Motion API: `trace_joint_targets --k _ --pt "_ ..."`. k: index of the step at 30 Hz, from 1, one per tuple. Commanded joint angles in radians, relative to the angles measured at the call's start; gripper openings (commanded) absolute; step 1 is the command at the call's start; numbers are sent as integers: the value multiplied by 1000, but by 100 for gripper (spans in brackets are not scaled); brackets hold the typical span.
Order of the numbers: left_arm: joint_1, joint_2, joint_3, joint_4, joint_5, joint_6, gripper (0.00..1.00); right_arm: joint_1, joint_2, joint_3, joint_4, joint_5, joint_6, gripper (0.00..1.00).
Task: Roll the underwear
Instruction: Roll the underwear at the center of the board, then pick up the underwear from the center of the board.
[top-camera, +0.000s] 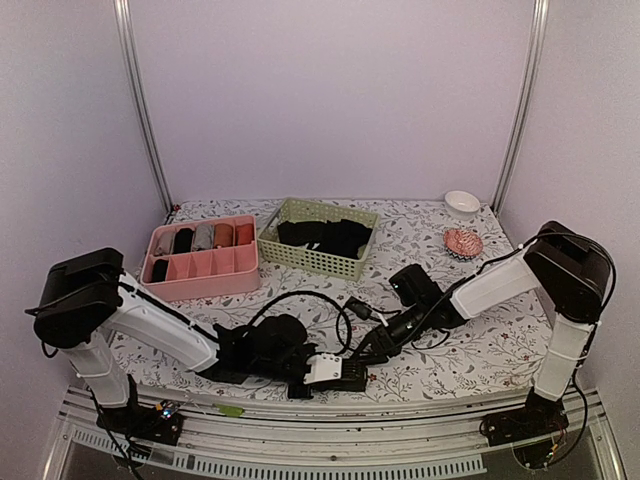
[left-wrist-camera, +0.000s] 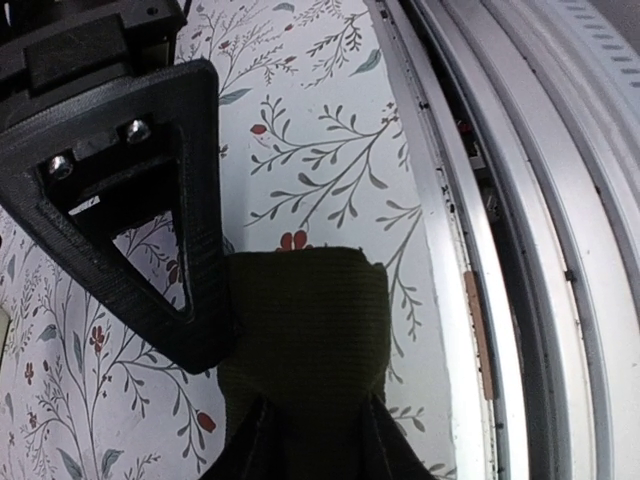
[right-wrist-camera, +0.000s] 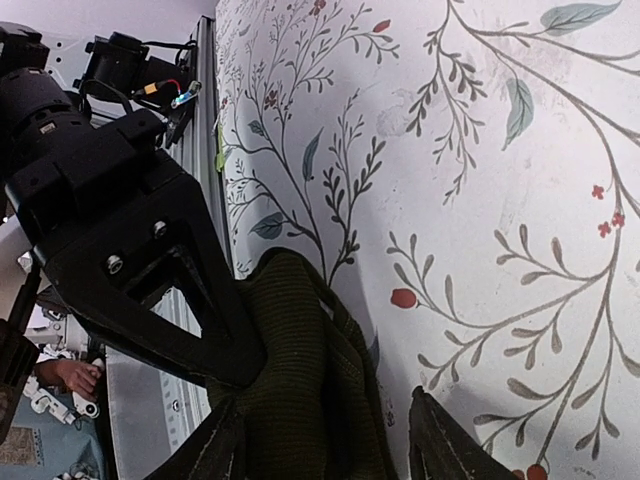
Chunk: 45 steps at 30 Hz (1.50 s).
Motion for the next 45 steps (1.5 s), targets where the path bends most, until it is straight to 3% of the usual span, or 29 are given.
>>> trace_joint_targets --k 1,4,8,10,13,15,18,24,27,35,45 --pt "9 43 -7 -138 46 -22 26 20 -48 -22 16 34 6 58" --pt "13 46 -1 -146 45 -24 26 42 -26 -15 6 45 11 58" --pt "15 46 0 -147 43 -29 27 48 18 -15 8 53 16 48" --pt "16 45 -1 -149 42 -29 27 48 28 -13 8 56 13 38" --pt "18 39 -3 -146 35 -28 28 43 35 -14 19 46 13 12" --pt "17 34 -6 -140 30 -27 30 29 50 -14 28 23 24 0" --pt "16 19 -11 -125 5 -28 36 22 82 -6 22 5 32 0" --pt "5 -26 -45 -44 -78 -13 63 21 147 24 -43 24 19 0" --pt "-19 -28 -58 -11 -138 21 69 18 165 33 -68 55 19 0" --pt "-52 27 -21 15 -197 41 69 16 182 51 -115 95 12 0" --pt "-58 110 46 -33 -256 37 52 16 180 50 -124 94 10 0"
